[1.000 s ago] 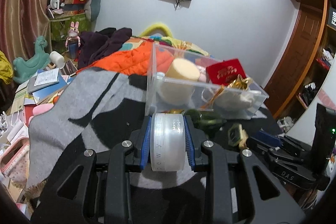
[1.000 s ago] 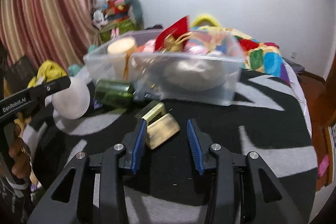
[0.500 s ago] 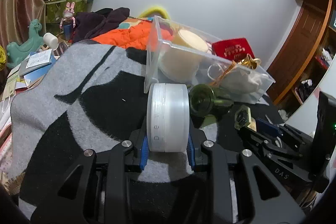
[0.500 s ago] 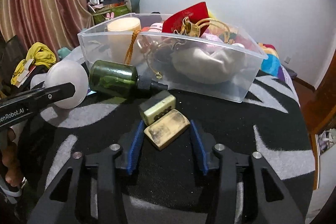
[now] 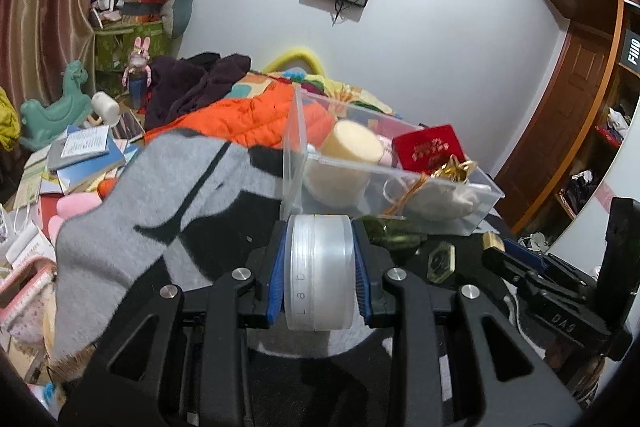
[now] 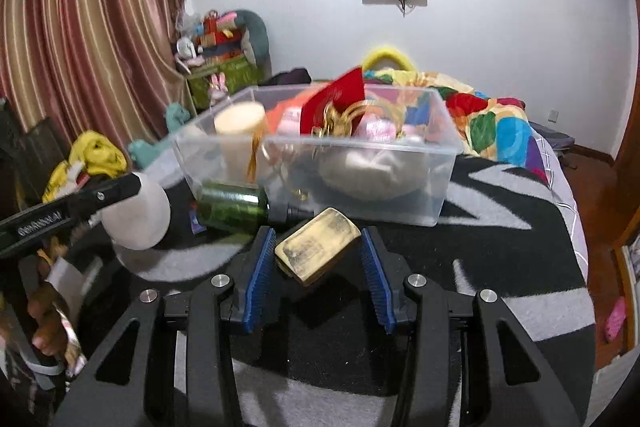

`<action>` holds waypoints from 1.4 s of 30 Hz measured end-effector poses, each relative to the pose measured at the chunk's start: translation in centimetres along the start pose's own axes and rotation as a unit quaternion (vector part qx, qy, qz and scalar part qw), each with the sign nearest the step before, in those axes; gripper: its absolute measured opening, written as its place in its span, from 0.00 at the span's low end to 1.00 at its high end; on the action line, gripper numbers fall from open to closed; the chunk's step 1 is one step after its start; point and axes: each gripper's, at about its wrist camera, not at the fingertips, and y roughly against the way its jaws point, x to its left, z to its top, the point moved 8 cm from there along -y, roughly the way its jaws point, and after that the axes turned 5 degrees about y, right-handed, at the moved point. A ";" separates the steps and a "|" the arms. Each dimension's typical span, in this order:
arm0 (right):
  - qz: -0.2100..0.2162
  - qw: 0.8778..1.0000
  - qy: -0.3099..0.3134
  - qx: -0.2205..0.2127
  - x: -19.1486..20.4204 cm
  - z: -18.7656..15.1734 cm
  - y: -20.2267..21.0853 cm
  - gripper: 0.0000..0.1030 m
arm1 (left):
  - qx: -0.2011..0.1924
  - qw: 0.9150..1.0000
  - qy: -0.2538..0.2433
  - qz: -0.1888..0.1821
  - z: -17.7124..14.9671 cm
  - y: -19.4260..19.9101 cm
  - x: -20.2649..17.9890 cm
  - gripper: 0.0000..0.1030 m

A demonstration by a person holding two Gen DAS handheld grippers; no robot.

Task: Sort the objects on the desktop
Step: 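Carry the eraser and white container over the clear plastic box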

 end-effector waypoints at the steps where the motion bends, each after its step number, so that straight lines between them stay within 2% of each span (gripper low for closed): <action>1: 0.001 1.000 -0.003 -0.006 -0.2 0.3 0.3 0.39 | -0.002 1.000 -0.003 -0.001 0.2 0.1 -0.2 0.28; 10: -0.010 1.000 -0.010 -0.026 -1.6 2.1 0.8 0.39 | -0.033 0.998 -0.047 -0.015 4.0 0.4 -3.8 0.28; 12: -0.011 0.999 -0.014 -0.029 -2.2 2.3 0.9 0.39 | -0.041 0.998 -0.054 -0.009 4.7 0.0 -4.3 0.28; 19: -0.034 0.999 -0.009 -0.040 -3.9 3.9 1.1 0.39 | -0.037 0.996 -0.075 -0.025 6.9 -2.3 -7.0 0.28; 23: -0.038 0.998 -0.014 -0.045 -5.1 5.0 0.7 0.39 | -0.035 0.995 -0.087 -0.019 7.9 -4.1 -8.3 0.28; 31: -0.057 0.997 -0.028 -0.034 -7.2 6.1 -1.8 0.39 | 0.008 0.994 -0.103 -0.029 7.3 -8.8 -10.0 0.28; 34: -0.083 0.996 -0.013 -0.030 -7.3 6.1 -2.6 0.39 | 0.016 0.994 -0.106 -0.022 7.1 -10.2 -10.1 0.28; 42: -0.075 0.997 -0.007 -0.014 -6.9 5.7 -4.3 0.39 | 0.046 0.993 -0.102 -0.027 5.8 -12.1 -9.8 0.28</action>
